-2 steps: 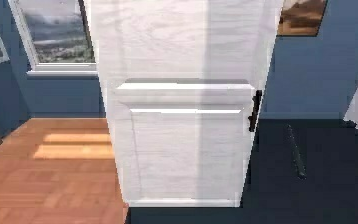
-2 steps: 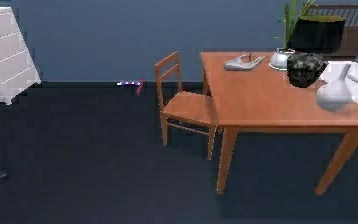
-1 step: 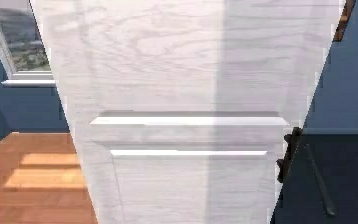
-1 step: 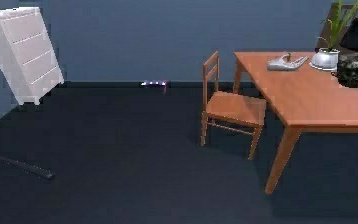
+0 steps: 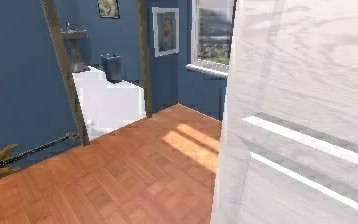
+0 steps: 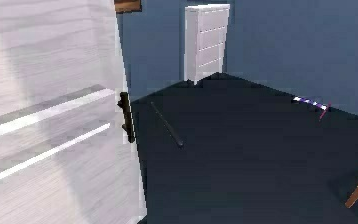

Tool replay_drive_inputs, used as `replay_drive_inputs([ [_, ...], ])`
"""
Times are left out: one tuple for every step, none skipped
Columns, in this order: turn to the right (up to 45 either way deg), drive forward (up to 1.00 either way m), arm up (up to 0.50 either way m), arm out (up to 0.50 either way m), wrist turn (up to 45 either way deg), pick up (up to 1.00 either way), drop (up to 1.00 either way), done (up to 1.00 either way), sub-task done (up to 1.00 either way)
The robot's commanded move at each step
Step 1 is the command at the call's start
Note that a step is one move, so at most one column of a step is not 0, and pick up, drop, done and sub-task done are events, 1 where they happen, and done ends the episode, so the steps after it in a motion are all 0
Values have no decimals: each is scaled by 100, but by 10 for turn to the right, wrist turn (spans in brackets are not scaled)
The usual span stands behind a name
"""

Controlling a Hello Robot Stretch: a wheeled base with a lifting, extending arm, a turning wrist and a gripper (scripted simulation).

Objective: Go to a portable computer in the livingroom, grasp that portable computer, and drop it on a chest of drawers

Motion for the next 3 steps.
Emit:
replay_drive_inputs([
  [-120, 0, 0, 0, 0, 0, 0, 0, 0],
  [0, 100, 0, 0, 0, 0, 0, 0, 0],
  [0, 100, 0, 0, 0, 0, 0, 0, 0],
])
